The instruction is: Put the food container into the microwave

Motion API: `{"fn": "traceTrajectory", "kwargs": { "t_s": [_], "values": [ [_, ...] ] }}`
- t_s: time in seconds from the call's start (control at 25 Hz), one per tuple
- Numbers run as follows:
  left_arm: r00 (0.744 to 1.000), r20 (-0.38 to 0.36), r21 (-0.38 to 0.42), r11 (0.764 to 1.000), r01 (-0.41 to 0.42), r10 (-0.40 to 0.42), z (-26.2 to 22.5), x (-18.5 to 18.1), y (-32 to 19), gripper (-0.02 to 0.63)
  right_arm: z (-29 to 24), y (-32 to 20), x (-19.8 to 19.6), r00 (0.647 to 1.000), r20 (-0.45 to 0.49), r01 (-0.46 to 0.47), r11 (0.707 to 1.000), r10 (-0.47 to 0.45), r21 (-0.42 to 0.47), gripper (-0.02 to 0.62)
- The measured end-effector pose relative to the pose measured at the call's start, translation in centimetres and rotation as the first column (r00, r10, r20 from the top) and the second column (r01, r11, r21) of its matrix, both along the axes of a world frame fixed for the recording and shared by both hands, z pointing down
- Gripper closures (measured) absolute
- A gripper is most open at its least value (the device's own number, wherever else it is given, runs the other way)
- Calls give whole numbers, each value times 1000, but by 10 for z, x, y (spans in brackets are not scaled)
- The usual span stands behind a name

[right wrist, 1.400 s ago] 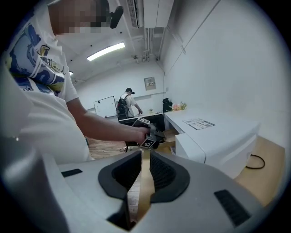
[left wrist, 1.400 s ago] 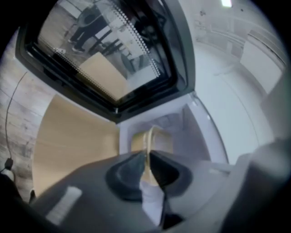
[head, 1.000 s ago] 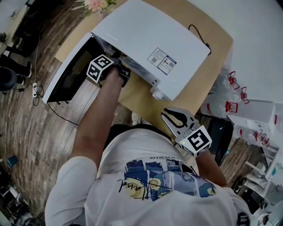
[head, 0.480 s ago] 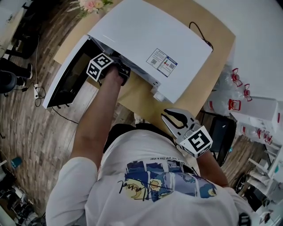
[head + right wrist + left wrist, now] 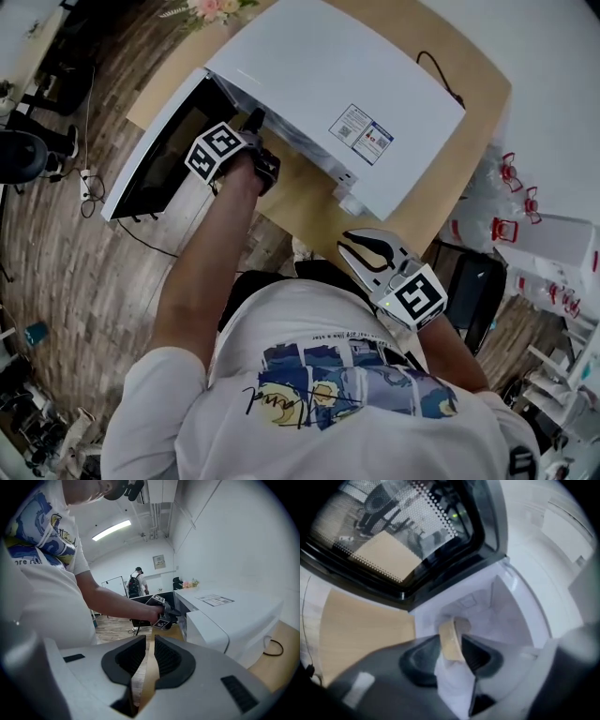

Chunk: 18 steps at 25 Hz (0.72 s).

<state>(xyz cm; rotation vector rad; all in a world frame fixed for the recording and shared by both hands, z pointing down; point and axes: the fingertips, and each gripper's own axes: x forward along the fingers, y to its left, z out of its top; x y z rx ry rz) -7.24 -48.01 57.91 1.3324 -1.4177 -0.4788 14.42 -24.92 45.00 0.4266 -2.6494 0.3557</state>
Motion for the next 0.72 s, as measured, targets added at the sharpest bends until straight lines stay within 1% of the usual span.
{"fn": "traceTrajectory", "kwargs": {
  "t_s": [0.16,0.24,0.36,0.44,0.52,0.72],
  "values": [
    [1000,21,9,1000,-23,23,-12,-7,24,468,1,2,-19,1000,0,29,1000,-29,10,546],
    [999,18,15,999,-43,43,-17,-9,38,473,1,4,-30,999,3,33,999,-33,18,552],
    [996,16,21,996,-90,90,-25,-10,60,502,3,6,-45,1000,-6,31,999,-31,31,558],
    [992,29,24,992,-126,126,-30,-10,78,540,2,10,-55,1000,-6,19,999,-19,35,565],
    [989,26,34,988,-148,147,-37,-14,94,566,0,14,-66,1000,-2,6,999,-6,38,571],
    [979,14,86,975,-204,204,-64,-21,134,597,-8,23,-87,999,5,-33,997,32,65,577]
  ]
}}
